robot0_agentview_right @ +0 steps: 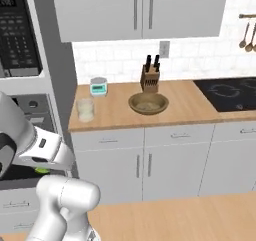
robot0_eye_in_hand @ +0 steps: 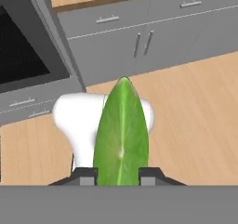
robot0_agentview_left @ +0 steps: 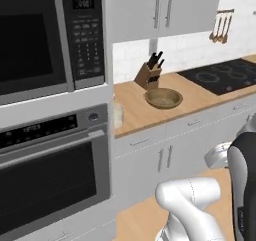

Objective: Grab a lemon wedge from the fridge and one ice cube from the ice bowl, and put them in the glass of lemonade.

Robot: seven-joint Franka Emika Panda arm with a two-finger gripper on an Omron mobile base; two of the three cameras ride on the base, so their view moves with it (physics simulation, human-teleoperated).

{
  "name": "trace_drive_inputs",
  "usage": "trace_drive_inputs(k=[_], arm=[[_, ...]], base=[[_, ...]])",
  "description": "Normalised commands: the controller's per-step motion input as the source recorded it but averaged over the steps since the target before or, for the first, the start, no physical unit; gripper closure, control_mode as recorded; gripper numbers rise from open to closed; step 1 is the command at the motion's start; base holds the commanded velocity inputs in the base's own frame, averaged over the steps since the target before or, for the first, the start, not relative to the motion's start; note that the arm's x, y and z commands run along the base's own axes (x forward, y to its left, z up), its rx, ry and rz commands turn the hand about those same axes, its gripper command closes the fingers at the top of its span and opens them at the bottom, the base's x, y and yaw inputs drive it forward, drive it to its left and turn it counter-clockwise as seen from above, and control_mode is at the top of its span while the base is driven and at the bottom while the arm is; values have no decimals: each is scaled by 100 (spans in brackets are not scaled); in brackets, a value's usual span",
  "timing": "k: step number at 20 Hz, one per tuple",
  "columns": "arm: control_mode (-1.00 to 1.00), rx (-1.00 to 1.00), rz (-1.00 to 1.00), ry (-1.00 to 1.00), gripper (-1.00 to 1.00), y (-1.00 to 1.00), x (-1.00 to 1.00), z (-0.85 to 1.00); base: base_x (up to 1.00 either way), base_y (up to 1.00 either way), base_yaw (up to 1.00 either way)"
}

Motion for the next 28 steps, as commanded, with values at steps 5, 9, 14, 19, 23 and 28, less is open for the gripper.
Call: trace_drive_inputs(k=[5,9,14,19,23,28], arm=[[100,0,0,0,100,0,0,0],[100,0,0,0,100,0,0,0],[100,0,0,0,100,0,0,0],[100,0,0,0,100,0,0,0],[100,0,0,0,100,0,0,0],[100,0,0,0,100,0,0,0]], base=[[45,-65,27],[75,-13,35],[68,-33,29],[38,-47,19],[34,-17,23],[63,-18,32]])
